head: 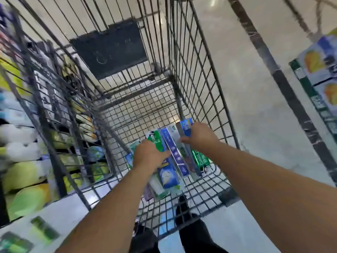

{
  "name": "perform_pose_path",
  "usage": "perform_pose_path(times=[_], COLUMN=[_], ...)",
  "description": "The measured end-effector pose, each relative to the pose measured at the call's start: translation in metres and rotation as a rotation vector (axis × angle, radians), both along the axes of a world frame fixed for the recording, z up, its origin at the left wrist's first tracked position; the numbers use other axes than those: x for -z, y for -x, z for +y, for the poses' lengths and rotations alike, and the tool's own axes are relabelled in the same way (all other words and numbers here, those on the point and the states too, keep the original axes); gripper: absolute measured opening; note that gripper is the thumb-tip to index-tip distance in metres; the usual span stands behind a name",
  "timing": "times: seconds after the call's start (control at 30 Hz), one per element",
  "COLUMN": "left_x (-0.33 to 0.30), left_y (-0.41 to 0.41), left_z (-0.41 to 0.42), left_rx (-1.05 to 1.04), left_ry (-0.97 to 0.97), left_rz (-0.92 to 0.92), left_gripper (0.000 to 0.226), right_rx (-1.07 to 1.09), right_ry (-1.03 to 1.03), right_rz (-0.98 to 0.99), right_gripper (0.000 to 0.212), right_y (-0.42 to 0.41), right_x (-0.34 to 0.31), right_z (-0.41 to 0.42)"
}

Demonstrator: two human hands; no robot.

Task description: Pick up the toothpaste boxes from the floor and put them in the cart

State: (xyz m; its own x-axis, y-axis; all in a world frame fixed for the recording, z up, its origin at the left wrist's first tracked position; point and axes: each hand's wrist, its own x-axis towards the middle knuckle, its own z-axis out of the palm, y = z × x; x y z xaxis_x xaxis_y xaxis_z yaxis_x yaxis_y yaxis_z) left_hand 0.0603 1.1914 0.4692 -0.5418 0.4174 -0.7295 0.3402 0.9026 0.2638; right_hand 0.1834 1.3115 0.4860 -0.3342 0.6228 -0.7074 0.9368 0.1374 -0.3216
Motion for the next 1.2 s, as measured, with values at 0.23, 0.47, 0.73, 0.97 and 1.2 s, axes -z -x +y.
perform_pose_path(times=[0.23, 0.47, 0.73, 0.97, 1.2], left_x=[0.025, 0.031, -0.031, -0.177, -0.307], left_y=[-0.012, -0.008, 0.026, 0.08, 0.102], left_z=[0.011, 0.008, -0.004, -0.054, -0.166], left_rx=[0.075, 0.068, 0.129, 0.132, 0.09], left_ry=[0.025, 0.003, -0.084, -0.205, -0.203], left_rz=[0.069, 0.018, 0.038, -0.012, -0.065], left_gripper=[0.111, 0.105, 0.072, 0.065, 0.059], right_rx=[-0.06, -0.081, -0.171, -0.461, -0.755], right_ry=[-0.02, -0.006, -0.021, -0.157, -0.256], right_rz=[-0.061, -0.044, -0.016, 0.113, 0.217], right_gripper=[0.042, 0.037, 0.05, 0.064, 0.079], right_y=[0.008, 0.009, 0.015, 0.052, 0.092], right_x=[0.049, 0.06, -0.006, -0.155, -0.296], right_z=[-0.004, -0.009, 0.002, -0.005, -0.073])
